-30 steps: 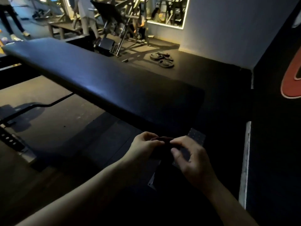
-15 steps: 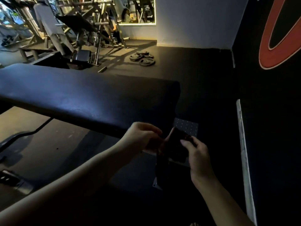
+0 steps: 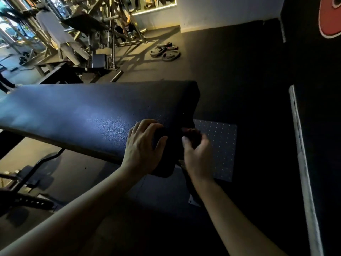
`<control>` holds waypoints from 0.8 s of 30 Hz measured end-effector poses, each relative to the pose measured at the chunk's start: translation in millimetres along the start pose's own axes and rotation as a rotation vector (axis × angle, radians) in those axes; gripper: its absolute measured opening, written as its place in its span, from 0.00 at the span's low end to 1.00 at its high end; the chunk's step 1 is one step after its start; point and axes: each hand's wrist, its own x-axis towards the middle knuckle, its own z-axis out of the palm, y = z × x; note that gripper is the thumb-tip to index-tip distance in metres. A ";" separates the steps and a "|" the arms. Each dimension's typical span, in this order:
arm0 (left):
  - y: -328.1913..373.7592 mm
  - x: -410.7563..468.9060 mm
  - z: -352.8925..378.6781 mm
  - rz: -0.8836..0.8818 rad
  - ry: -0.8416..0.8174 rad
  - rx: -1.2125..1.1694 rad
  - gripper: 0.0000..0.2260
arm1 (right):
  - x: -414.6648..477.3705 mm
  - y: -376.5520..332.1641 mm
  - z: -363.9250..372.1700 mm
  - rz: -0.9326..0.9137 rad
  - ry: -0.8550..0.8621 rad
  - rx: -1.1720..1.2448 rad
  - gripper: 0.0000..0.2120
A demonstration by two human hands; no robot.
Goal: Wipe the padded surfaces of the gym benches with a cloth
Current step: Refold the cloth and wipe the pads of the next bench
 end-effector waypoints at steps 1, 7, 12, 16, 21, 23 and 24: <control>-0.9 -0.6 1.1 -0.003 0.001 -0.013 0.16 | -16.6 6.6 2.5 -0.054 -0.012 -0.032 0.28; -3.4 -2.8 7.3 0.027 0.044 -0.063 0.14 | -48.5 17.5 -0.9 -0.232 -0.021 0.001 0.10; -5.3 -3.7 7.6 0.040 0.031 -0.089 0.13 | 67.3 -16.3 18.0 -0.203 0.236 -0.162 0.26; -7.0 -0.7 7.0 0.041 0.011 -0.097 0.13 | 95.1 -33.2 19.5 -0.219 0.290 -0.258 0.22; -8.5 10.0 4.5 -0.004 0.030 -0.143 0.16 | 43.6 -10.1 4.4 -0.471 0.117 -0.286 0.10; -4.2 22.2 3.7 0.024 0.027 -0.121 0.16 | 69.8 -14.8 1.1 -0.442 0.133 -0.277 0.11; -0.1 29.6 4.7 0.047 0.012 -0.098 0.17 | 89.5 -20.3 3.3 -0.407 0.153 -0.269 0.12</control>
